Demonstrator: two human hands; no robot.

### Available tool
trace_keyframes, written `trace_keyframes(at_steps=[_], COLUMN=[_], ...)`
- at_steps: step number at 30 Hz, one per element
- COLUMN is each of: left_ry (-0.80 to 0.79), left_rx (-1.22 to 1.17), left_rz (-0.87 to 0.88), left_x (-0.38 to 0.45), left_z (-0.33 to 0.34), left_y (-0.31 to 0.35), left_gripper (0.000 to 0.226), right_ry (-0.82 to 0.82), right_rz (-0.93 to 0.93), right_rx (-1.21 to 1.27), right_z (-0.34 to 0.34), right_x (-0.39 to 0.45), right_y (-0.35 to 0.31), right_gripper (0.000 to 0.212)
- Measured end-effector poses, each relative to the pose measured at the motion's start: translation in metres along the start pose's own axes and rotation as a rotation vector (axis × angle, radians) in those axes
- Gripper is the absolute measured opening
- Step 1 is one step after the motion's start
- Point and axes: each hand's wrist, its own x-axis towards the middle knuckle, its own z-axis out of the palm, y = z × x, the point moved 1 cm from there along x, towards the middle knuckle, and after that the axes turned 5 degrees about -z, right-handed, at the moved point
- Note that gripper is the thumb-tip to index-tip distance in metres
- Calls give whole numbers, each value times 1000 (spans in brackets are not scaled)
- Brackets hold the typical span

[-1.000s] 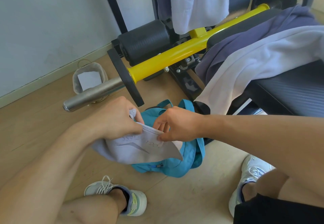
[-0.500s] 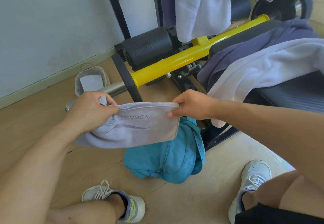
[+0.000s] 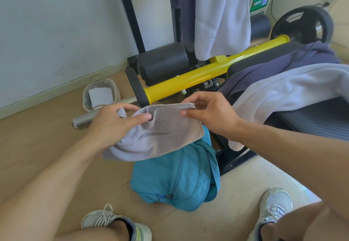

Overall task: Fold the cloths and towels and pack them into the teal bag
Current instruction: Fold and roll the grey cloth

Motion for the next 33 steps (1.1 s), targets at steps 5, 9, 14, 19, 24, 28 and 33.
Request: trace_keyframes(at_steps=[5, 9, 14, 19, 24, 28, 33], left_ry=[-82, -109, -43, -21, -40, -138, -227], left_rx=[77, 110, 46, 6, 1, 23, -107], left_rz=[248, 337, 366, 336, 294, 233, 159], left_x=[-16, -23, -22, -22, -20, -21, -25], left_z=[21, 35, 40, 40, 39, 36, 39], left_y=[17, 20, 21, 21, 21, 23, 27], left_gripper=[60, 27, 11, 16, 20, 20, 39], right_ry=[-57, -112, -137, -150, -135, -130, -109], right_rz=[-96, -113, -72, 16, -141, -78, -98], right_rx=[-73, -111, -82, 6, -137, -122, -101], right_z=[10, 14, 13, 7, 6, 7, 5], right_x=[-7, -13, -13, -13, -13, -13, -11], right_y=[-7, -11, -12, -11, -17, -13, -15], right_gripper=[15, 16, 24, 40, 20, 12, 11])
